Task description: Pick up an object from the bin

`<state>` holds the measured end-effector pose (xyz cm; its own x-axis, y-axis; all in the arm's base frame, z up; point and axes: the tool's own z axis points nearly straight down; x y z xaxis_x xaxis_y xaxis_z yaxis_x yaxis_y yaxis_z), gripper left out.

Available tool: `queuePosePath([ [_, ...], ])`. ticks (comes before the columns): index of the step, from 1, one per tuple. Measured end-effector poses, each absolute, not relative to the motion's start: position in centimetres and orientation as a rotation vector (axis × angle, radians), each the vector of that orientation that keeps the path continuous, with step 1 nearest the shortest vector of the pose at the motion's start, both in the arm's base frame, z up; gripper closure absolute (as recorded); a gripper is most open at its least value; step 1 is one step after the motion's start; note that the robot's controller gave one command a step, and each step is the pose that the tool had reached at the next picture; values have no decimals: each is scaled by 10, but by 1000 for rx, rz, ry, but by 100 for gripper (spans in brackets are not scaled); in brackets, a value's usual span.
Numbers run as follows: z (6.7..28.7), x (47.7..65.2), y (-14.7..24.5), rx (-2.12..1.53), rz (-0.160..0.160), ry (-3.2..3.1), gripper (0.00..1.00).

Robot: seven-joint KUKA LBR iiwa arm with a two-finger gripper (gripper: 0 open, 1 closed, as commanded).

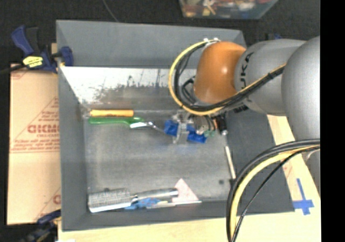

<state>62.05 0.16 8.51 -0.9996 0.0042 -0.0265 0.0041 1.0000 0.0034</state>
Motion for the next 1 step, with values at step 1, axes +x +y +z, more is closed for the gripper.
queuePosePath([
  [1, 117, 620, 2, 6, 5, 3116, 100],
])
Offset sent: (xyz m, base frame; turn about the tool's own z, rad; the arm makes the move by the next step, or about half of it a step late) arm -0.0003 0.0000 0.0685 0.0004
